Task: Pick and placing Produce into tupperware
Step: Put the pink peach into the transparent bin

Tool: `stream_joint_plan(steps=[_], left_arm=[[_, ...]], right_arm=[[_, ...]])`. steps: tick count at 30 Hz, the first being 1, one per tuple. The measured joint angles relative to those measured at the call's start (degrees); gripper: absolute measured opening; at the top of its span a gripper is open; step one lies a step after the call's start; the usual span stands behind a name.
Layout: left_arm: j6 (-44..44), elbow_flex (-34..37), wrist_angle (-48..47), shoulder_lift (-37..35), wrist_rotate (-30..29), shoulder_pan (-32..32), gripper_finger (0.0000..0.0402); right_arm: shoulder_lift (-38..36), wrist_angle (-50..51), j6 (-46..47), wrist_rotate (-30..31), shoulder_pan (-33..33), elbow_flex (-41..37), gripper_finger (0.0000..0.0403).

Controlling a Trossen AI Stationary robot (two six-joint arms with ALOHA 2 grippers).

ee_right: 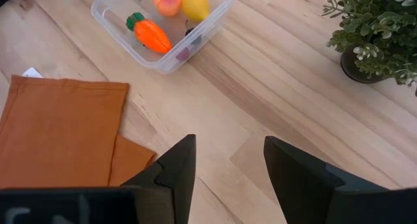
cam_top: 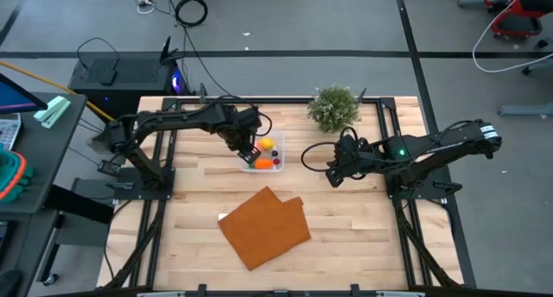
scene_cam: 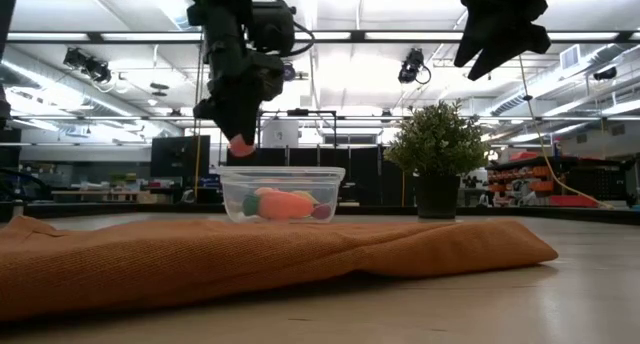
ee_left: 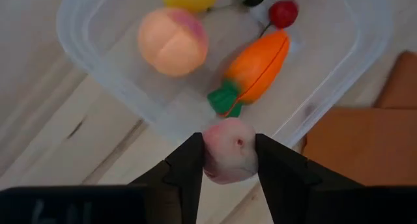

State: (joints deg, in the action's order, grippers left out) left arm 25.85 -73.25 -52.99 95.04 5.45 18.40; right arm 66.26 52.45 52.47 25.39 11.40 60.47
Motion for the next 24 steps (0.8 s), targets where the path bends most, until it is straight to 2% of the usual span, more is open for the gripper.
stream_joint_plan(steps=[4,8,16,24], left_arm=[[-0.54,-1.09,1.04,0.00,0.80,0.95,0.0140],[-2.52,-5.59,0.53,1.98,0.79,2.07,0.0133],[-8.40,-16.91,-4.55,10.72,0.75,2.16,0.0140],[-10.70,-21.05,-5.24,18.09,-0.28,1.26,0.0135]], right_arm=[[0.02,0.00,-0.02,-0.02,-0.02,0.00,0.0151],[0.01,0.00,-0.04,-0.11,-0.04,0.00,0.0151],[0.00,0.00,0.34,-0.13,-0.04,0.00,0.0151],[0.00,0.01,0.94,-0.15,-0.02,0.00,0.0151]])
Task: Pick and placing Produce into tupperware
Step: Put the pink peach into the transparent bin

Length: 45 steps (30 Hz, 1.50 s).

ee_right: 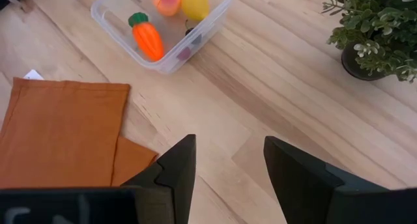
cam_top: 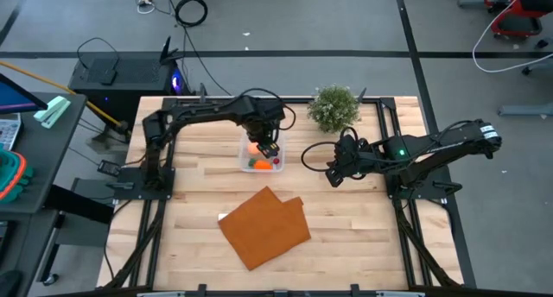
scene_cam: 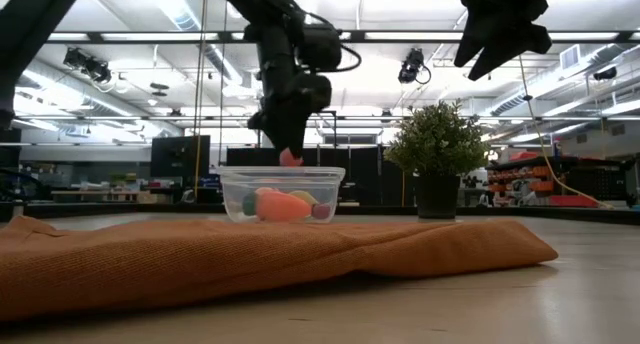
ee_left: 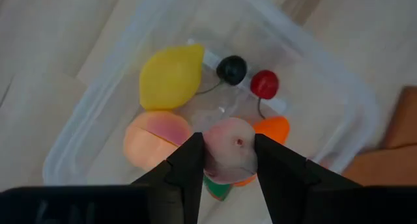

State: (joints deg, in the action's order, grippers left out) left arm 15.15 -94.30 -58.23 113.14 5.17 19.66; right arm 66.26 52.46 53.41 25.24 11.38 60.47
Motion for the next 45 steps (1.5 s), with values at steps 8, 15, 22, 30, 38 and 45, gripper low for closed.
stream_joint_plan(steps=[8,15,22,30,38,45], left_arm=[[-1.49,0.00,1.68,2.96,-2.63,-0.33,0.0141],[-0.53,0.02,3.17,4.39,-3.52,-0.62,0.0133],[0.93,0.00,4.12,5.43,-4.20,-2.09,0.0140],[1.64,0.02,4.39,5.43,-9.53,-4.17,0.0132],[2.65,0.02,4.27,5.43,-9.53,-4.06,0.0136],[2.67,0.02,3.78,5.43,-8.79,-3.99,0.0136]], right_arm=[[0.00,-0.01,0.11,0.08,0.00,0.00,0.0151],[0.00,-0.05,0.09,0.19,0.00,0.00,0.0151],[0.01,-0.04,-0.02,0.21,0.00,0.00,0.0151],[0.00,-0.04,-0.31,0.24,0.00,0.00,0.0151],[0.02,-0.04,-0.33,0.21,0.00,0.00,0.0151],[0.02,-0.04,-0.33,0.21,0.00,0.00,0.0151]])
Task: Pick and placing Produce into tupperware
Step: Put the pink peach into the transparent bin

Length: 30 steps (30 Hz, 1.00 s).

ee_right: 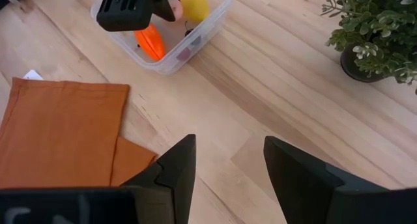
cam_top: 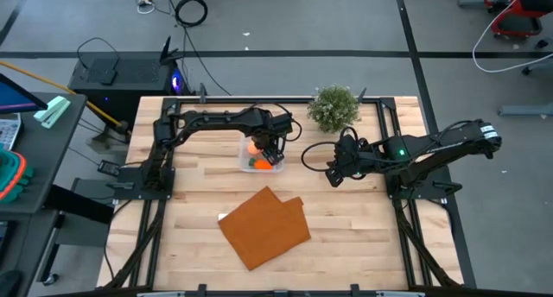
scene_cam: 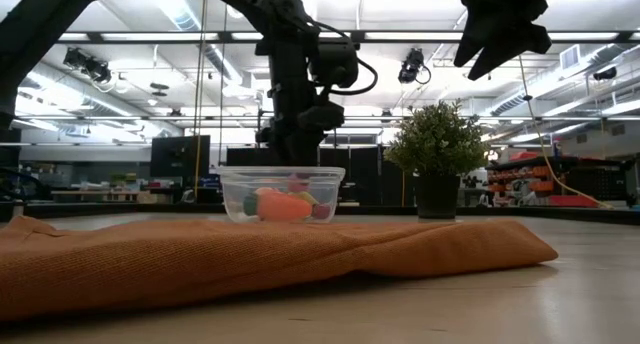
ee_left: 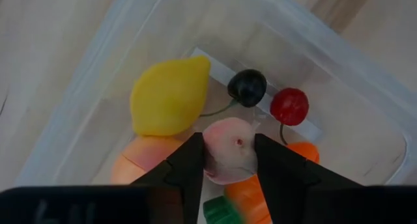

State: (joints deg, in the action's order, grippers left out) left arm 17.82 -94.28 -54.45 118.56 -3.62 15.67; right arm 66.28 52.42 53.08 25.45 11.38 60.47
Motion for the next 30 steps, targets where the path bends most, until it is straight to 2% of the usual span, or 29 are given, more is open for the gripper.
stream_joint_plan(steps=[17,25,30], left_arm=[[-0.48,0.04,-0.63,2.45,0.90,0.10,0.0145],[-1.75,0.02,-1.01,4.39,0.93,-0.69,0.0135],[-1.73,0.04,-0.93,5.05,0.96,-0.95,0.0145]], right_arm=[[0.00,-0.31,0.68,0.00,0.00,0.00,0.0151],[0.00,-0.24,0.72,0.00,0.00,0.00,0.0151],[-0.02,-0.24,0.74,0.00,0.00,0.00,0.0151]])
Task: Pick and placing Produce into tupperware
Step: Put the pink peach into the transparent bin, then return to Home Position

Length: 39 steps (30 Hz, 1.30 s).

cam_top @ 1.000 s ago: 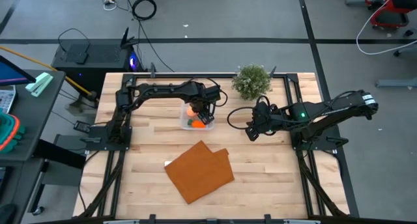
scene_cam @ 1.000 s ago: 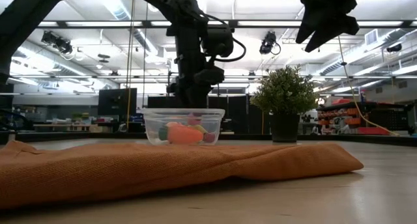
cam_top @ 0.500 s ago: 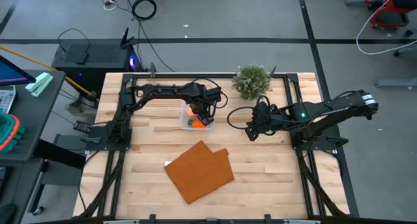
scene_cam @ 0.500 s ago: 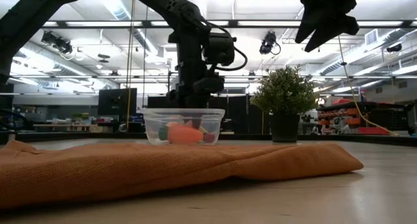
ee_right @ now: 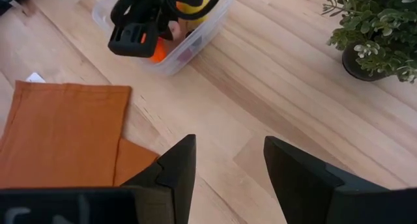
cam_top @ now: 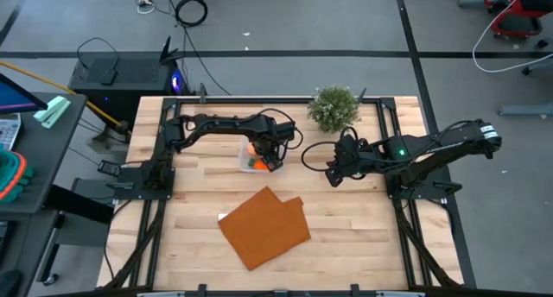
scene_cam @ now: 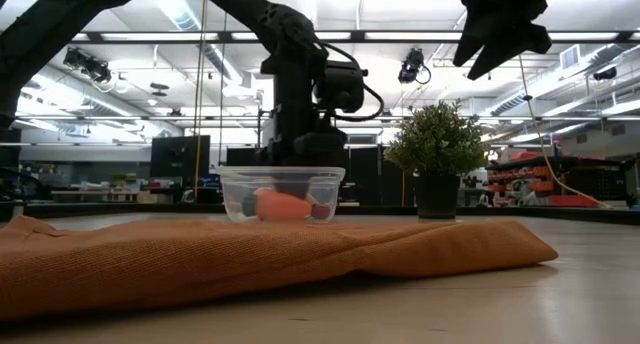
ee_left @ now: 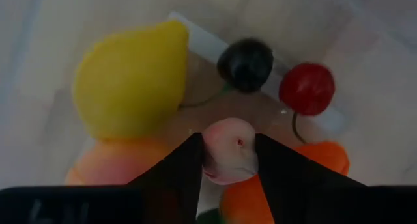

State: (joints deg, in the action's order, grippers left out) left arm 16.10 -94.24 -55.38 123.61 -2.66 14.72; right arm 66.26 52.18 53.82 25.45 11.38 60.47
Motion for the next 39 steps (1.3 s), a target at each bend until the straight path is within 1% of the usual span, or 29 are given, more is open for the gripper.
stream_joint_plan(steps=[9,20,24,27,34,39], left_arm=[[0.54,-0.04,0.48,-0.05,-0.09,0.02,0.0168],[0.28,-0.04,0.46,-0.14,-0.06,0.02,0.0226],[-0.22,-0.02,-0.17,-2.19,0.83,0.02,0.0237],[-0.32,-0.34,-0.39,-4.89,0.82,0.07,0.0237],[-2.38,-3.58,-2.64,-9.66,0.86,0.16,0.0223],[-5.05,-3.60,4.68,-15.08,0.98,-1.56,0.0202]], right_arm=[[0.02,0.00,0.02,-0.02,0.00,0.00,0.0151],[0.02,0.00,0.04,0.00,0.00,0.00,0.0151],[0.01,0.00,0.04,0.00,0.00,0.00,0.0151],[0.00,0.00,0.04,0.00,0.00,0.00,0.0151],[0.00,0.02,0.04,0.00,0.00,0.00,0.0151],[-0.01,1.75,0.02,0.00,0.00,0.00,0.0151]])
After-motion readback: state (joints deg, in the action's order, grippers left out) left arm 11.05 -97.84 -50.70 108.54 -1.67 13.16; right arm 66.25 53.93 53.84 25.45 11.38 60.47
